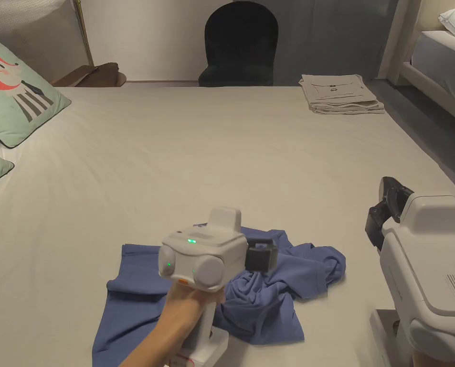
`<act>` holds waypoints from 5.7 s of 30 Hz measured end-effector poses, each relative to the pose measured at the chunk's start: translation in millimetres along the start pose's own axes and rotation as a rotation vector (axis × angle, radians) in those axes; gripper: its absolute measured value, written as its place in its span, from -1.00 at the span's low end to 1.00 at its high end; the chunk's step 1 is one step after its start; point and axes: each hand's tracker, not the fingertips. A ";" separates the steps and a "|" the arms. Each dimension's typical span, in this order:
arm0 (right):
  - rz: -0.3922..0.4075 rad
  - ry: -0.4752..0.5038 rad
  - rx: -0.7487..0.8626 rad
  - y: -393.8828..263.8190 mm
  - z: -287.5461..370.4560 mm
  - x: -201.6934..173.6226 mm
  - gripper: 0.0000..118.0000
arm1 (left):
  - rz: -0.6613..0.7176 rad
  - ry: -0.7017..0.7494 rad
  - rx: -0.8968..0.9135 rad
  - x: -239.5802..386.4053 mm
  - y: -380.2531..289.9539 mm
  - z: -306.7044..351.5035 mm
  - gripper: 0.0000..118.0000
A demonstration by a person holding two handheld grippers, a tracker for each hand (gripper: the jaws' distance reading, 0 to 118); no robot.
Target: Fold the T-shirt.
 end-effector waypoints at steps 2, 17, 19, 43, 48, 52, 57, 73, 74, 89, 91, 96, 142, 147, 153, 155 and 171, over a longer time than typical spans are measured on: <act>0.000 -0.002 0.016 4.5 3.3 -0.6 -1.00 | -0.016 0.010 0.100 -5.7 24.9 43.6 0.85; -0.015 0.016 0.061 16.4 7.4 -11.1 -1.00 | -0.057 0.423 0.514 -90.3 35.8 168.7 0.82; -0.014 0.020 0.061 16.6 7.3 -13.5 -1.00 | -0.049 0.422 0.528 -93.0 32.2 174.8 0.52; -0.011 0.031 -0.002 -3.5 -24.9 -17.8 -1.00 | 0.237 0.170 -0.106 -190.3 43.1 68.8 -1.00; -0.012 0.021 -0.041 -17.5 -44.5 -17.2 -1.00 | 0.271 0.245 -0.247 -222.4 36.4 13.6 -0.68; -0.003 0.014 -0.076 -29.7 -58.3 -16.5 -1.00 | 0.205 0.323 -0.327 -229.1 23.6 -18.1 0.80; -0.001 0.001 -0.126 -45.5 -72.3 -15.0 -1.00 | 0.248 0.308 -0.384 -231.8 6.0 -41.0 0.67; -0.082 0.010 -0.368 -71.3 -96.7 -8.4 -0.95 | 0.097 0.270 -0.290 -184.7 12.5 -13.2 -0.90; -0.091 0.018 -0.431 -77.8 -104.1 -6.0 -0.83 | 0.101 0.254 -0.276 -182.8 16.3 -6.5 -0.90; -0.212 0.109 -0.862 -156.8 -153.8 -13.8 -0.66 | 0.118 0.178 -0.159 -183.5 32.5 32.1 -0.94; -0.210 0.130 -0.855 -152.7 -149.5 -12.9 -0.99 | 0.124 0.179 -0.155 -183.3 30.3 33.8 -0.94; -0.107 0.120 -0.723 -122.2 -134.8 -11.2 -1.00 | 0.149 0.193 -0.120 -185.3 30.6 40.9 -0.94; -0.009 0.025 -0.240 45.8 -320.2 10.9 -1.00 | 0.130 0.592 0.221 -316.2 231.9 15.1 -0.93; -0.027 0.043 -0.348 -13.9 -285.6 10.6 -1.00 | 0.171 0.567 0.107 -315.7 158.8 15.6 -0.94; -0.071 0.063 -0.466 -71.6 -225.9 20.9 -1.00 | 0.212 0.537 -0.008 -306.8 68.0 41.0 -0.94; -0.089 0.063 -0.492 -82.6 -197.4 23.0 -1.00 | 0.249 0.521 -0.041 -296.8 37.6 57.3 -0.94; -0.227 0.046 -0.663 -136.3 -9.7 56.0 -1.00 | 0.287 0.501 -0.160 -236.4 -110.5 175.1 -0.94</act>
